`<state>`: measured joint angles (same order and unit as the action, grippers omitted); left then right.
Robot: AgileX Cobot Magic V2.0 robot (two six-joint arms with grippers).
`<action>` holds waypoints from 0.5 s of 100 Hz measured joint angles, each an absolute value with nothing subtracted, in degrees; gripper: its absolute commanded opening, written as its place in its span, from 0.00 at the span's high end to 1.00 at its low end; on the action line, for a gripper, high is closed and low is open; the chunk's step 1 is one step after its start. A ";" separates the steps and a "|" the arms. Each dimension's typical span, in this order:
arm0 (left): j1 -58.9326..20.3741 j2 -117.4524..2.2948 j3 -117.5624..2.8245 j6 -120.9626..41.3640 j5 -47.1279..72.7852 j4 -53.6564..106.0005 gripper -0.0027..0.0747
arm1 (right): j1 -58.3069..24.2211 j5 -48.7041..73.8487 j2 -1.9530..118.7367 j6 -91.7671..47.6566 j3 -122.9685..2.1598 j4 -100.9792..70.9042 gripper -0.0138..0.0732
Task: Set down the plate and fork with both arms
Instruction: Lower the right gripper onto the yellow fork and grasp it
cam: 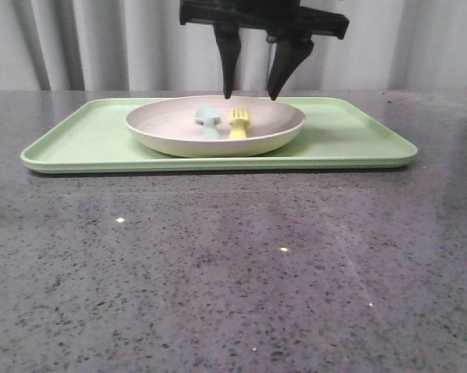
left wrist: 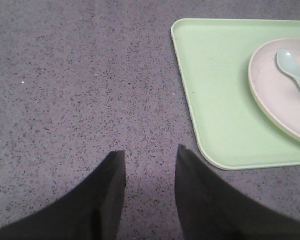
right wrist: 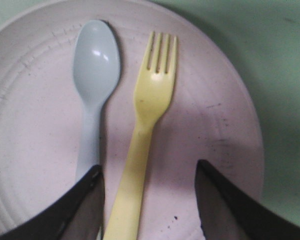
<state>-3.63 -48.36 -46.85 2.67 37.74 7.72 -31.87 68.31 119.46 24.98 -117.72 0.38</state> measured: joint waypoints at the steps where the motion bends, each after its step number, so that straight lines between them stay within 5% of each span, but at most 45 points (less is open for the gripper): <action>1: -3.63 -48.36 -46.85 2.67 37.85 7.72 0.64 | -31.87 68.32 119.59 25.16 -117.79 0.38 0.37; 50: -3.63 -48.36 -46.85 2.67 38.01 7.72 0.64 | -31.87 68.97 123.69 26.59 -118.60 0.00 0.38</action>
<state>-3.63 -48.36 -46.85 2.67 38.01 7.72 -31.87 68.97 123.69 26.59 -118.60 0.00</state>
